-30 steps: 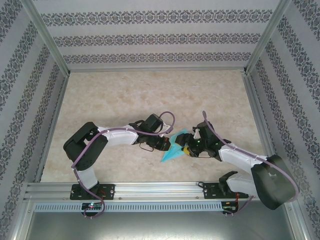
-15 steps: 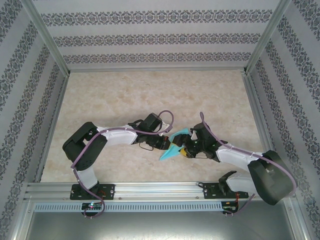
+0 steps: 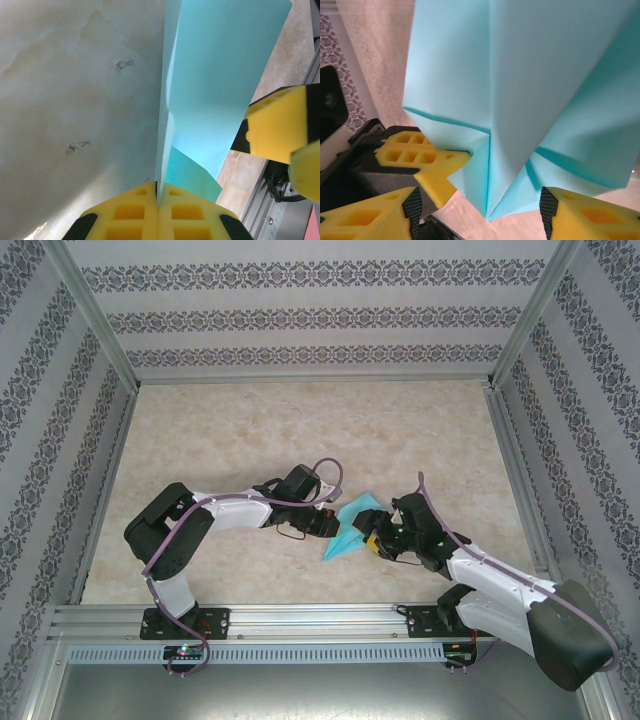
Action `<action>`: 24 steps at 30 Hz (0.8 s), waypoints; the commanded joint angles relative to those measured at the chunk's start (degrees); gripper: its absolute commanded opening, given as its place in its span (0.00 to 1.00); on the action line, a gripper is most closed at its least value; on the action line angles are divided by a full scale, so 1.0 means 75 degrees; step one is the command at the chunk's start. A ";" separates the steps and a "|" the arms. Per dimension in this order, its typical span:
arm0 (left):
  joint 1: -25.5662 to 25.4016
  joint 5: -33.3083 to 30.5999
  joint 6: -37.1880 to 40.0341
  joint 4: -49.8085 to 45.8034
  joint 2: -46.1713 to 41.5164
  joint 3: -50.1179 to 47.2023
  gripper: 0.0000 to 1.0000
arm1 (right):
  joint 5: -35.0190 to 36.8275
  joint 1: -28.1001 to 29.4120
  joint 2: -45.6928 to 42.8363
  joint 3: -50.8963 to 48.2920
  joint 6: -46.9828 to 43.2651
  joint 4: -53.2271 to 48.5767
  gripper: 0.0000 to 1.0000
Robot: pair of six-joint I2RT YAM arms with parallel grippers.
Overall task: Fold a paper plane with a square sheet of paper (pick it up from the middle)
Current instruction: Turn over the paper at the center of the table.
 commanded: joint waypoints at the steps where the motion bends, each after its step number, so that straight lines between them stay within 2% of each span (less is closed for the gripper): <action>1: 0.0109 0.0195 -0.0196 0.0370 -0.0050 -0.0098 0.04 | 0.0532 0.0150 -0.0177 -0.0221 0.0223 -0.0339 0.65; 11: 0.0114 0.0241 -0.0364 0.0435 0.0014 -0.0090 0.04 | 0.0677 0.0646 0.0720 -0.0306 0.0626 0.0950 0.64; 24: 0.0119 0.0358 -0.0628 0.0759 0.0184 -0.0163 0.04 | 0.0863 0.0900 0.0928 -0.0248 0.0855 0.1345 0.63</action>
